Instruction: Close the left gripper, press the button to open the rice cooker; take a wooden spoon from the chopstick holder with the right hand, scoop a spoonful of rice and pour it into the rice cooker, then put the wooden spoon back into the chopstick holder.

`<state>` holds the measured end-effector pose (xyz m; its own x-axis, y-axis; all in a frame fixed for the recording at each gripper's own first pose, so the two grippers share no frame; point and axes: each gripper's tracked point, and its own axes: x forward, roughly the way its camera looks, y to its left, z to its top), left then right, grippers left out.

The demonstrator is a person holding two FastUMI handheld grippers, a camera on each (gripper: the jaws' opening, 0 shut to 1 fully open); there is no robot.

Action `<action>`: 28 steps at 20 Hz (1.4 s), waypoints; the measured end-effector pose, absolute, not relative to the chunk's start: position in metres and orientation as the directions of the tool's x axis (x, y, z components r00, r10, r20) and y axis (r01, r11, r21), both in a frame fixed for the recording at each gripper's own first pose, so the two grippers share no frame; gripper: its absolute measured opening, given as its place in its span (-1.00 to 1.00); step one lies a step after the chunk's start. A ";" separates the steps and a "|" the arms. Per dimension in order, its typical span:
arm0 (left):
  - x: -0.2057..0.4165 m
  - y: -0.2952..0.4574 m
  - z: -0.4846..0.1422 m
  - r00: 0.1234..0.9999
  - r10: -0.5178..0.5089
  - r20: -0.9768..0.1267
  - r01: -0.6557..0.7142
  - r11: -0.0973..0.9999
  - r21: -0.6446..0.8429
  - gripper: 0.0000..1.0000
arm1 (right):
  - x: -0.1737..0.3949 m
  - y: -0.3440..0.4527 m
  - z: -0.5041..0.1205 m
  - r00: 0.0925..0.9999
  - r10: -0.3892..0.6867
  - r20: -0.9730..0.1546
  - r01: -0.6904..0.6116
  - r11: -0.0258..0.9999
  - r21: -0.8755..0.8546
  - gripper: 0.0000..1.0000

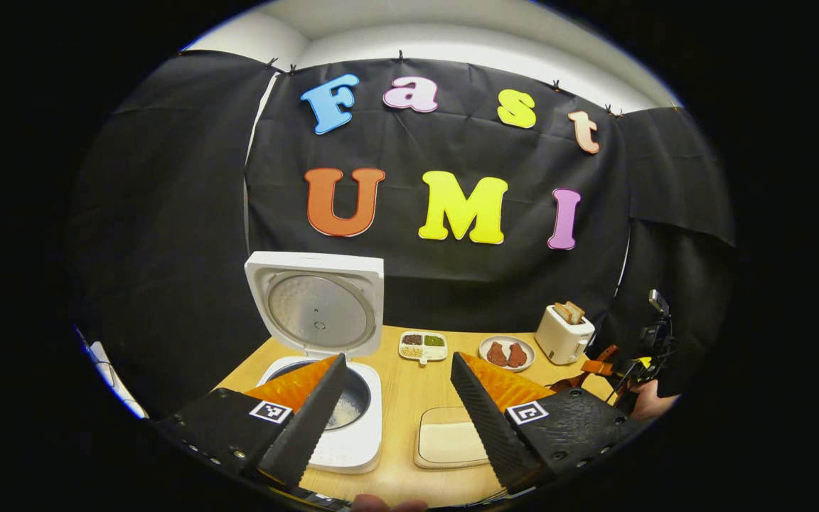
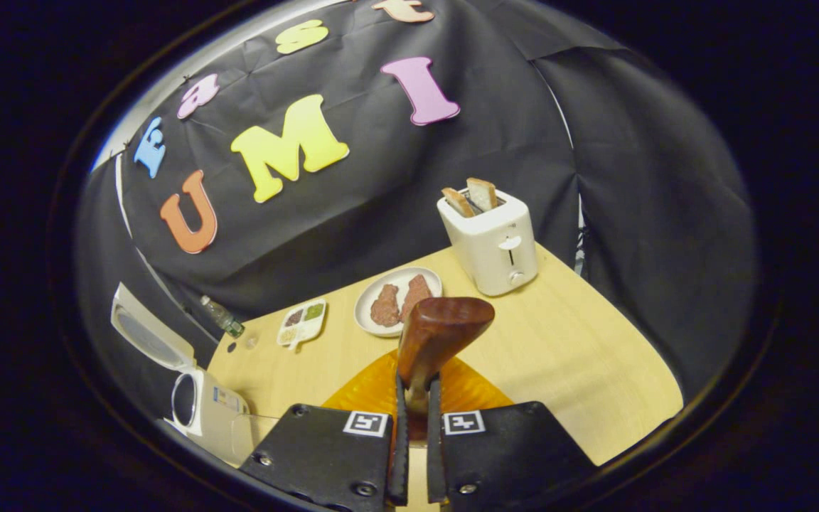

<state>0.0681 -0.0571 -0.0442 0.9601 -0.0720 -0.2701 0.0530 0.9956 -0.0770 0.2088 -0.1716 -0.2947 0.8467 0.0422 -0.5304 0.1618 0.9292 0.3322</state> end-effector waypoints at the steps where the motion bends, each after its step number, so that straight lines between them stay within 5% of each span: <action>1: 0.069 -0.055 -0.049 0.957 -0.064 -0.284 0.048 0.997 -0.062 0.89 | 0.211 -0.172 -0.302 0.844 0.045 -0.534 0.157 0.932 0.327 -0.69; 14: 0.073 -0.045 -0.042 0.959 -0.008 -0.285 -0.007 0.999 -0.050 0.89 | 0.224 -0.166 -0.315 0.865 0.073 -0.497 0.115 0.935 0.337 -0.46; 17: 0.076 -0.041 -0.033 0.967 -0.009 -0.256 -0.008 0.998 -0.066 0.89 | 0.219 -0.175 -0.291 0.879 0.044 -0.474 0.112 0.949 0.294 0.28; 19: 0.083 -0.039 -0.019 0.973 -0.025 -0.228 0.004 0.996 -0.092 0.89 | 0.217 -0.189 -0.261 0.904 -0.010 -0.427 0.127 0.961 0.247 0.50; 22: 0.102 -0.029 0.011 0.987 -0.037 -0.158 0.022 0.995 -0.097 0.89 | 0.212 -0.201 -0.201 0.942 -0.063 -0.331 0.125 0.978 0.169 0.48; 28: 0.144 0.010 0.049 0.996 -0.009 -0.093 0.004 0.998 -0.056 0.88 | 0.182 -0.187 -0.092 0.985 -0.075 -0.155 0.084 0.995 0.058 0.99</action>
<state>0.1443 0.0103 0.0493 0.9956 -0.0092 -0.0929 0.0040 0.9984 -0.0556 0.1819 -0.1873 -0.0919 0.9852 -0.0745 -0.1546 0.0844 0.9947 0.0580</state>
